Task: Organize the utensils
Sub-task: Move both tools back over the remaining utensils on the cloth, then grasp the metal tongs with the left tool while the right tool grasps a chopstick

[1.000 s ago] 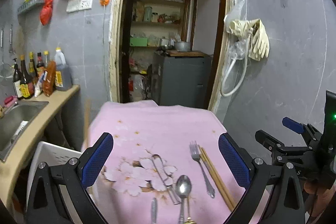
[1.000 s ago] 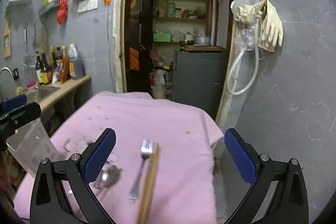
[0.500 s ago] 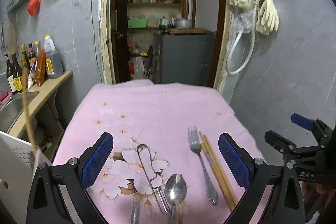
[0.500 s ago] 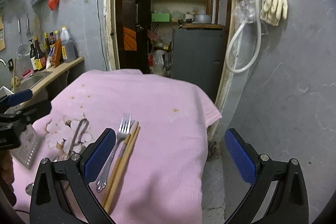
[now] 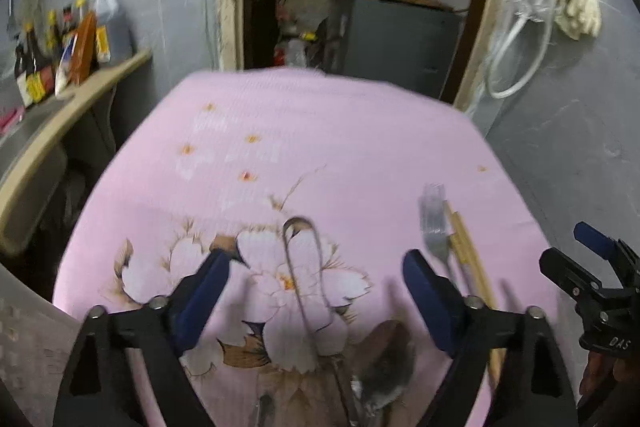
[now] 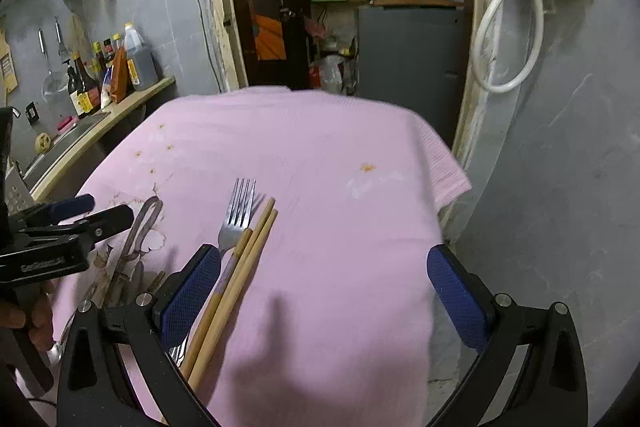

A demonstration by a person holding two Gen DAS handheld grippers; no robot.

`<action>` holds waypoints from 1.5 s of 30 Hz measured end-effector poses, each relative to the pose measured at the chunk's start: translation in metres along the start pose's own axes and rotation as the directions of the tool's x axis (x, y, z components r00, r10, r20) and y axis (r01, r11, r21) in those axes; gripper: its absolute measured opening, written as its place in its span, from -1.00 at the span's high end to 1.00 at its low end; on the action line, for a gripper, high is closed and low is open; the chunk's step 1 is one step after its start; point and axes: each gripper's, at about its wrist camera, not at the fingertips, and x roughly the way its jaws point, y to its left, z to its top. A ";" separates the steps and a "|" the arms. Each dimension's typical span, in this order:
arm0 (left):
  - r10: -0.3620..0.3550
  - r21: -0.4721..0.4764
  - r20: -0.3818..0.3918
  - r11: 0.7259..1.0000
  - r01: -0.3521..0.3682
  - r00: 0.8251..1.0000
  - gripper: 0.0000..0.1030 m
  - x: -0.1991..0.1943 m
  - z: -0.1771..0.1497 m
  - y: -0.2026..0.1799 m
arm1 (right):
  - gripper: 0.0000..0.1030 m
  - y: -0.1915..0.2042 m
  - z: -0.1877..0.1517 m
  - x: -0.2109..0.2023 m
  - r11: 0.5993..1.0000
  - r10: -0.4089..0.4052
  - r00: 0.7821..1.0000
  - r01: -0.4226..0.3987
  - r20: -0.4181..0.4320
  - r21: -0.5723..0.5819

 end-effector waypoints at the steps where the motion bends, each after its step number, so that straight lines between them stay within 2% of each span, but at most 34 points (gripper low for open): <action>1: 0.000 -0.009 -0.017 1.000 0.000 1.000 -0.43 0.004 0.000 0.002 | -0.87 0.002 -0.001 0.005 1.000 0.006 1.000 -0.006 -0.011 0.001; 2: -0.004 -0.018 -0.039 1.000 0.003 0.999 -0.32 0.010 -0.001 0.004 | -0.74 0.004 -0.002 0.009 1.000 0.013 1.000 -0.013 -0.023 0.000; 5: -0.014 -0.034 -0.071 0.999 0.012 0.997 -0.21 0.018 -0.003 0.008 | -0.44 0.012 -0.006 0.021 0.999 0.037 0.997 -0.037 -0.065 0.003; 9: -0.020 -0.030 -0.105 0.999 0.017 0.994 -0.04 0.027 -0.004 0.008 | -0.15 0.018 -0.011 0.035 0.998 0.063 0.992 -0.062 -0.107 0.021; 11: -0.020 -0.029 -0.123 0.999 0.017 0.992 0.05 0.031 -0.004 0.008 | 0.07 0.021 -0.011 0.041 0.997 0.072 0.990 -0.069 -0.123 0.030; 17: 0.005 -0.026 -0.133 1.000 -0.008 0.991 0.30 0.035 0.001 0.006 | 0.24 0.027 -0.011 0.055 0.995 0.099 0.982 -0.094 -0.160 0.041; 19: 0.010 -0.030 -0.135 0.999 -0.014 0.991 0.36 0.036 0.002 0.007 | 0.33 0.030 -0.013 0.060 0.996 0.089 0.979 -0.084 -0.185 0.030; 22: 0.024 -0.023 -0.139 0.999 -0.027 0.990 0.46 0.036 0.000 0.005 | 0.37 0.034 -0.013 0.059 0.997 0.070 0.978 -0.064 -0.194 0.038; 25: 0.005 -0.027 -0.151 1.000 -0.009 0.989 0.60 0.035 0.000 0.003 | 0.46 0.034 -0.014 0.056 0.997 0.055 0.975 -0.041 -0.215 0.069; 31: -0.007 -0.015 -0.194 1.000 0.005 0.981 0.60 0.038 0.006 0.003 | 0.52 0.033 -0.013 0.060 0.997 0.024 0.958 -0.002 -0.286 0.078; 37: -0.015 -0.023 -0.225 1.000 0.010 0.974 0.60 0.045 0.014 0.005 | 0.52 0.046 -0.001 0.075 0.998 -0.031 0.935 0.045 -0.352 0.033; 39: -0.005 -0.004 -0.235 1.000 0.005 0.972 0.60 0.045 0.016 0.003 | 0.65 0.048 -0.001 0.076 0.998 -0.047 0.934 0.060 -0.353 0.026; 41: 0.002 0.015 -0.242 1.000 0.002 0.970 0.61 0.045 0.016 0.001 | 0.83 0.046 -0.002 0.073 0.997 -0.023 0.936 0.047 -0.351 0.060; 45: -0.044 -0.024 -0.251 0.999 0.039 0.967 0.62 0.045 0.018 0.008 | 0.86 0.035 -0.005 0.069 0.985 0.061 0.932 0.003 -0.358 0.175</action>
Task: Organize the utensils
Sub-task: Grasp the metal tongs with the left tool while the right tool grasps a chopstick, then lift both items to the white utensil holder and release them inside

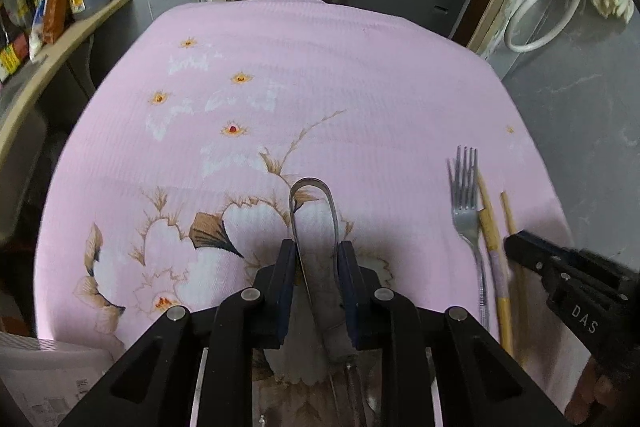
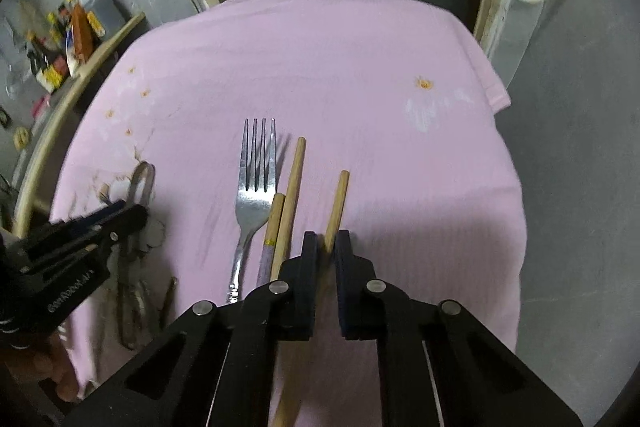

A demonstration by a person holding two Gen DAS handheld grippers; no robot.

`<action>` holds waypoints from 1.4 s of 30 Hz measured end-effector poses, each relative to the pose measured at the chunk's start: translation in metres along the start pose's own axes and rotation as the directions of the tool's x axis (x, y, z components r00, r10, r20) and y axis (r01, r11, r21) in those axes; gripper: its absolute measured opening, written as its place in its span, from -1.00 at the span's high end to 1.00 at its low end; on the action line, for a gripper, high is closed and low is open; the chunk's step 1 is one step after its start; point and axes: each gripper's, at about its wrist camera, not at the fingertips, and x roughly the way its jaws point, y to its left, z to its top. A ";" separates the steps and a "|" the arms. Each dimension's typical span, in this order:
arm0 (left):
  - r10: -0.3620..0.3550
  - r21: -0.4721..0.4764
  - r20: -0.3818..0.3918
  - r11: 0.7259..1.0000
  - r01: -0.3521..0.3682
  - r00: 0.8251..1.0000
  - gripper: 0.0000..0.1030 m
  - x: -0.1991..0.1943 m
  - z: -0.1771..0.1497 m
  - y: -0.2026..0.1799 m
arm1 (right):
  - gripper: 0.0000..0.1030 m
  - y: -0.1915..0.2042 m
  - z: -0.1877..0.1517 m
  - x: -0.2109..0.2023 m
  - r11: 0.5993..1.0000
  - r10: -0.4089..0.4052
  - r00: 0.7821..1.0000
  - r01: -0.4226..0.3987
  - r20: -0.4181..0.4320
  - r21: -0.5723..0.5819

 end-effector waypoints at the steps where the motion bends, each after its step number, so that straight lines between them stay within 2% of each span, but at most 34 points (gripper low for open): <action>1: -0.019 -0.013 -0.001 1.000 0.019 1.000 0.62 -0.001 -0.001 0.002 | 0.87 -0.004 -0.002 0.000 0.999 0.028 1.000 -0.028 -0.003 0.027; 4: -0.051 -0.030 -0.006 0.998 0.051 0.999 0.62 -0.004 -0.007 0.007 | 0.88 -0.012 -0.009 -0.003 0.990 0.098 0.995 -0.098 -0.004 0.097; 6: -0.081 -0.023 -0.015 0.996 0.081 0.997 0.61 -0.006 -0.011 0.007 | 0.88 -0.012 -0.017 -0.006 0.990 0.102 0.995 -0.102 0.001 0.100; 11: -0.098 -0.016 -0.020 0.995 0.098 0.995 0.61 -0.009 -0.016 0.007 | 0.89 -0.008 -0.025 -0.013 0.988 0.123 0.992 -0.125 0.029 0.095; 16: -0.131 0.015 0.043 0.991 0.131 0.990 0.62 -0.026 -0.022 0.000 | 0.90 -0.014 -0.028 -0.029 0.983 0.164 0.980 -0.172 0.110 0.061; 23: -0.185 0.106 0.177 0.980 0.168 0.967 0.62 -0.069 -0.029 -0.010 | 0.90 -0.010 -0.029 -0.071 0.977 0.208 0.946 -0.214 0.250 -0.003; 31: -0.225 0.172 0.265 0.968 0.183 0.938 0.63 -0.109 -0.041 -0.011 | 0.90 0.000 -0.040 -0.116 0.973 0.229 0.912 -0.225 0.340 -0.052; 38: -0.248 0.207 0.327 0.960 0.187 0.912 0.63 -0.149 -0.052 -0.007 | 0.90 0.015 -0.053 -0.155 0.966 0.257 0.867 -0.241 0.426 -0.092; 42: -0.252 0.216 0.356 0.959 0.183 0.900 0.63 -0.173 -0.053 -0.001 | 0.90 0.027 -0.050 -0.179 0.960 0.278 0.833 -0.254 0.479 -0.116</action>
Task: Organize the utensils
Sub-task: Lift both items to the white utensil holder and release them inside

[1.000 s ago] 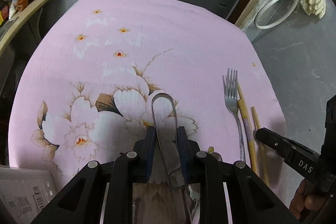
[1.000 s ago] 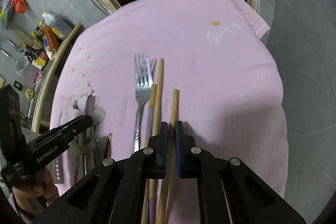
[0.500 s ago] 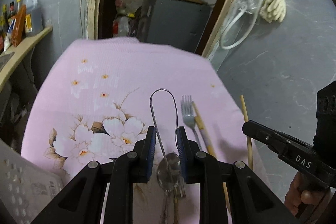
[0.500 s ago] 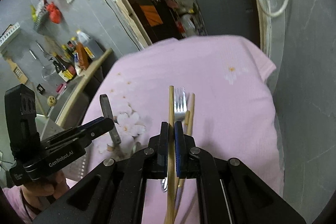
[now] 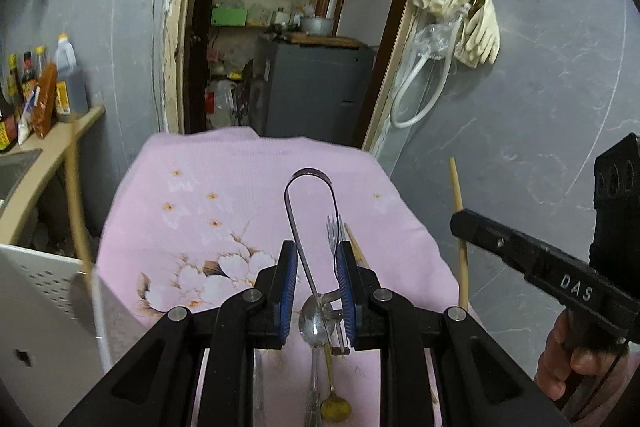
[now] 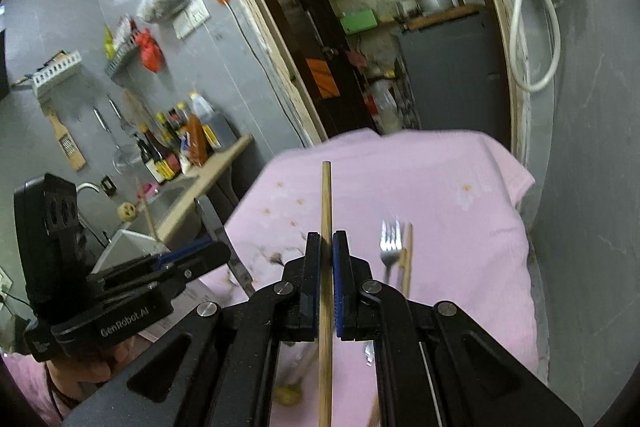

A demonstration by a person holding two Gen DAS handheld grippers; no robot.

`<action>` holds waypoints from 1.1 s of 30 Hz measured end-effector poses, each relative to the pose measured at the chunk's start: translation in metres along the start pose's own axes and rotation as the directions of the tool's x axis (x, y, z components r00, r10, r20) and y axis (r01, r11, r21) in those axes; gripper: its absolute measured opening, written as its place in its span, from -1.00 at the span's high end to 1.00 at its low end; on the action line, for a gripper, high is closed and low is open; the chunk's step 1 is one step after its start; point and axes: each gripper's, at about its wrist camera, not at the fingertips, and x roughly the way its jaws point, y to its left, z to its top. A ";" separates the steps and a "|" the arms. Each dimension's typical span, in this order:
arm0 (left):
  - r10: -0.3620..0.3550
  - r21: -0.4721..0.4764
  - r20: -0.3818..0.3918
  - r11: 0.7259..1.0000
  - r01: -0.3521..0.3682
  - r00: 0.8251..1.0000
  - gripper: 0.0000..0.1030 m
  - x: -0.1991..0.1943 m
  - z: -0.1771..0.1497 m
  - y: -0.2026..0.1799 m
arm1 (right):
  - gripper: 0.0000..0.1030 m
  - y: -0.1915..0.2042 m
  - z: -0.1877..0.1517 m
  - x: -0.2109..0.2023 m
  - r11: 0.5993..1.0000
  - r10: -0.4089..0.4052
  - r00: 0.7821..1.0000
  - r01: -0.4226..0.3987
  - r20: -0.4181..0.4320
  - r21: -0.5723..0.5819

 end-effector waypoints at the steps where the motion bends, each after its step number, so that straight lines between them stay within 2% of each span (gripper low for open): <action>1: -0.002 0.000 0.011 1.000 0.002 1.000 0.63 -0.008 0.003 0.001 | 0.90 0.005 0.002 -0.003 1.000 0.005 1.000 -0.005 0.016 -0.006; 7: 0.004 0.006 0.084 1.000 -0.004 0.996 0.63 -0.053 0.022 0.014 | 0.90 0.044 0.035 -0.022 0.997 0.064 0.989 -0.057 0.136 -0.054; 13: 0.040 0.016 0.182 0.999 -0.043 0.983 0.63 -0.103 0.052 0.034 | 0.90 0.097 0.065 -0.027 0.984 0.139 0.961 -0.107 0.239 -0.143; 18: 0.107 0.021 0.258 0.993 -0.117 0.960 0.63 -0.140 0.075 0.053 | 0.90 0.150 0.086 -0.027 0.965 0.205 0.929 -0.138 0.309 -0.225; 23: 0.183 -0.004 0.294 0.982 -0.190 0.938 0.63 -0.161 0.082 0.079 | 0.90 0.188 0.093 -0.020 0.942 0.305 0.890 -0.231 0.338 -0.242; 26: 0.210 -0.031 0.291 0.977 -0.210 0.933 0.63 -0.166 0.078 0.092 | 0.90 0.202 0.088 -0.005 0.925 0.369 0.863 -0.303 0.344 -0.229; 29: 0.222 -0.057 0.271 0.975 -0.215 0.937 0.63 -0.163 0.069 0.103 | 0.90 0.213 0.076 0.013 0.919 0.383 0.863 -0.322 0.330 -0.225; 33: 0.231 -0.078 0.227 0.973 -0.218 0.946 0.63 -0.153 0.052 0.114 | 0.90 0.217 0.051 0.038 0.922 0.368 0.882 -0.306 0.294 -0.236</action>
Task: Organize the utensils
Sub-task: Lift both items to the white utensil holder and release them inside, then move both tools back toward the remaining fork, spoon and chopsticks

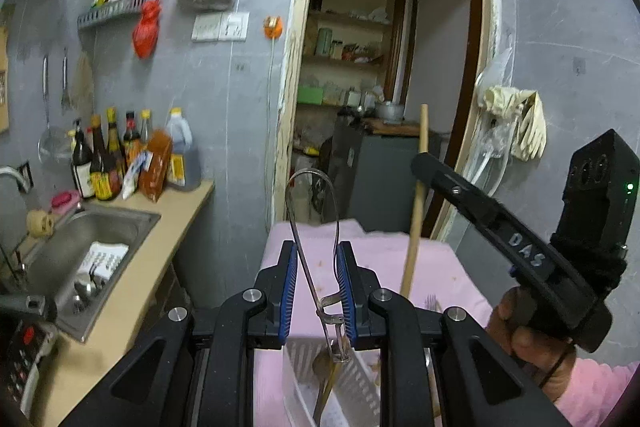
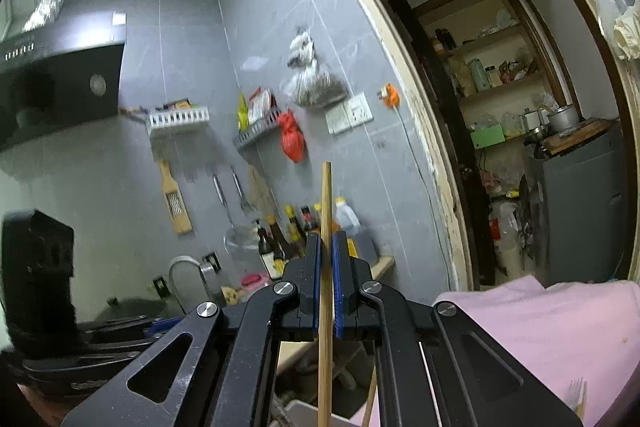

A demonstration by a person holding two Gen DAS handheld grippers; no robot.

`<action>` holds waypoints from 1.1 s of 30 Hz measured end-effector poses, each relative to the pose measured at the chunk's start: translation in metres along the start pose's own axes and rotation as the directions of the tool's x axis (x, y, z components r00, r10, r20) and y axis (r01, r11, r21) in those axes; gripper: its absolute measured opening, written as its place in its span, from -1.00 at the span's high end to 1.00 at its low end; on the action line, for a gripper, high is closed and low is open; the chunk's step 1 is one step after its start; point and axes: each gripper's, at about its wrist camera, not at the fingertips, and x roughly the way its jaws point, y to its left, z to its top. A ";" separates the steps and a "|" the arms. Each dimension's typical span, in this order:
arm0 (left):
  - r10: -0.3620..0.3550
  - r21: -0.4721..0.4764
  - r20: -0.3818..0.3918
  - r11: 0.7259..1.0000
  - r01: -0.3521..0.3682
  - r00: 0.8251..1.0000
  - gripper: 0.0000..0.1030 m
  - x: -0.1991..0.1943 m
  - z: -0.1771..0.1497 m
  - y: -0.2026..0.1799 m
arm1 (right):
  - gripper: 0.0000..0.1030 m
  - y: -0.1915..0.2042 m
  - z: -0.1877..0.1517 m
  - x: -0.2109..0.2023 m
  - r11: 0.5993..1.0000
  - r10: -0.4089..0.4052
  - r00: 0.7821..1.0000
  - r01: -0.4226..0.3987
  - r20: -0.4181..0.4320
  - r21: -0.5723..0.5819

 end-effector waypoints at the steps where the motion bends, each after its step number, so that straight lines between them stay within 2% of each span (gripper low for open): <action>1: 0.005 -0.003 -0.007 1.000 -0.005 1.000 0.63 0.003 -0.006 0.002 | 0.90 -0.001 -0.007 0.003 1.000 -0.003 1.000 0.003 -0.011 -0.004; 9: 0.046 -0.041 -0.042 0.998 -0.048 0.998 0.63 0.017 -0.041 0.013 | 0.90 -0.008 -0.054 0.030 1.000 0.023 0.994 -0.024 -0.105 -0.008; 18: 0.060 0.005 -0.082 0.998 -0.060 0.995 0.63 0.026 -0.062 0.011 | 0.90 -0.012 -0.076 0.020 0.999 0.023 0.985 -0.029 -0.172 -0.036; 22: 0.042 0.002 -0.108 0.999 -0.042 0.993 0.62 0.029 -0.069 0.010 | 0.90 -0.018 -0.080 0.017 0.999 0.030 0.978 -0.037 -0.206 -0.030; 30: -0.020 -0.106 -0.153 0.994 0.004 0.988 0.61 0.032 -0.075 0.023 | 0.87 -0.027 -0.082 0.005 0.999 0.043 0.965 -0.043 -0.259 0.005; 33: -0.032 -0.119 -0.160 0.993 0.013 0.987 0.61 0.031 -0.075 0.023 | 0.74 -0.033 -0.080 -0.002 0.999 0.030 0.965 -0.023 -0.260 0.031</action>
